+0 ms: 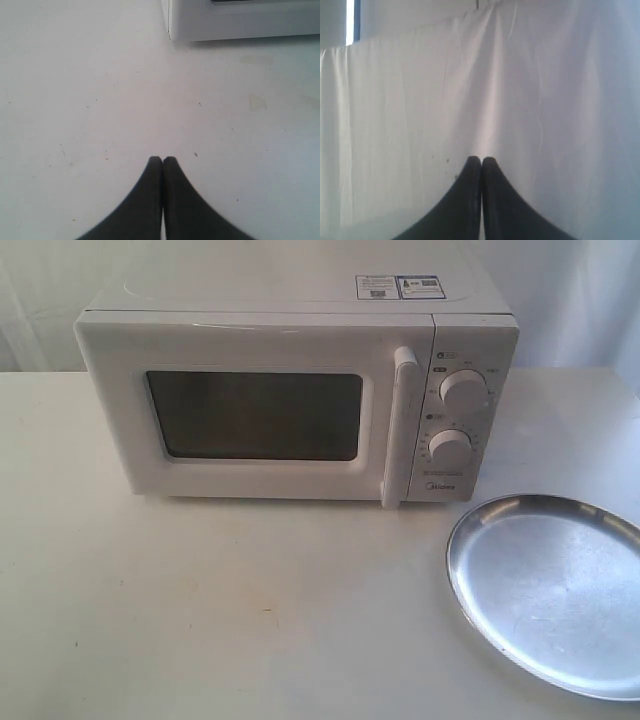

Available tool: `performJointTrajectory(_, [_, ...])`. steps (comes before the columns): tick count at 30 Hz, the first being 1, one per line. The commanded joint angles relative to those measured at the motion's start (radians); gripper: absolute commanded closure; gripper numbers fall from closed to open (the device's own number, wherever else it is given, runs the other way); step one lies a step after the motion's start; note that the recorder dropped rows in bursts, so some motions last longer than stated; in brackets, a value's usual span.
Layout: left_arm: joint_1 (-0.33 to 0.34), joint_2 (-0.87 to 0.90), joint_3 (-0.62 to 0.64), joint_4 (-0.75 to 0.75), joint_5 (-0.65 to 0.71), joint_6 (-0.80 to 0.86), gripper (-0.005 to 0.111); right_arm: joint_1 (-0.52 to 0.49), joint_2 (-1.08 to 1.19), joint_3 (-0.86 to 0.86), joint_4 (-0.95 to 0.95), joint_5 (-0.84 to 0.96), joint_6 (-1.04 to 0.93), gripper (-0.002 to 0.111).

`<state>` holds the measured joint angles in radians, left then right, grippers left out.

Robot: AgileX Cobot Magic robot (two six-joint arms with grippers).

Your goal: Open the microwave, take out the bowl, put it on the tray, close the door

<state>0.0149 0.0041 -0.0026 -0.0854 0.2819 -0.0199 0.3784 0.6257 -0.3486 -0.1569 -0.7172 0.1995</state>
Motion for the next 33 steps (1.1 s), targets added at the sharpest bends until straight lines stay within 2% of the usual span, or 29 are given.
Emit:
performJointTrajectory(1, [0.003, -0.004, 0.003, -0.008, 0.001, -0.002, 0.107, -0.006, 0.258, -0.125, -0.415, -0.046, 0.035, 0.108])
performJointTrajectory(3, [0.003, -0.004, 0.003, -0.008, 0.001, -0.002, 0.107, -0.006, 0.349, -0.162, -0.519, -0.048, 0.085, 0.108])
performJointTrajectory(6, [0.003, -0.004, 0.003, -0.008, 0.001, -0.002, 0.107, -0.006, 0.49, -0.176, -0.526, -0.075, 0.115, 0.108])
performJointTrajectory(10, [0.003, -0.004, 0.003, -0.008, 0.001, -0.002, 0.107, -0.006, 0.628, -0.178, -0.528, -0.054, -0.026, 0.108])
performJointTrajectory(13, [0.003, -0.004, 0.003, -0.008, 0.001, -0.002, 0.107, -0.006, 0.69, -0.18, -0.528, 0.026, -0.068, 0.108])
performJointTrajectory(17, [0.003, -0.004, 0.003, -0.008, 0.001, -0.002, 0.107, -0.006, 0.738, -0.18, -0.563, -0.016, -0.097, 0.108])
performJointTrajectory(22, [0.003, -0.004, 0.003, -0.008, 0.001, -0.002, 0.107, -0.006, 0.833, -0.239, -0.773, -0.03, -0.039, 0.108])
performJointTrajectory(28, [0.003, -0.004, 0.003, -0.008, 0.001, -0.002, 0.107, -0.041, 0.938, -0.279, -0.796, -0.032, -0.011, 0.108])
performJointTrajectory(33, [0.003, -0.004, 0.003, -0.008, 0.001, -0.002, 0.107, -0.077, 1.019, -0.281, -0.858, -0.19, 0.044, 0.108])
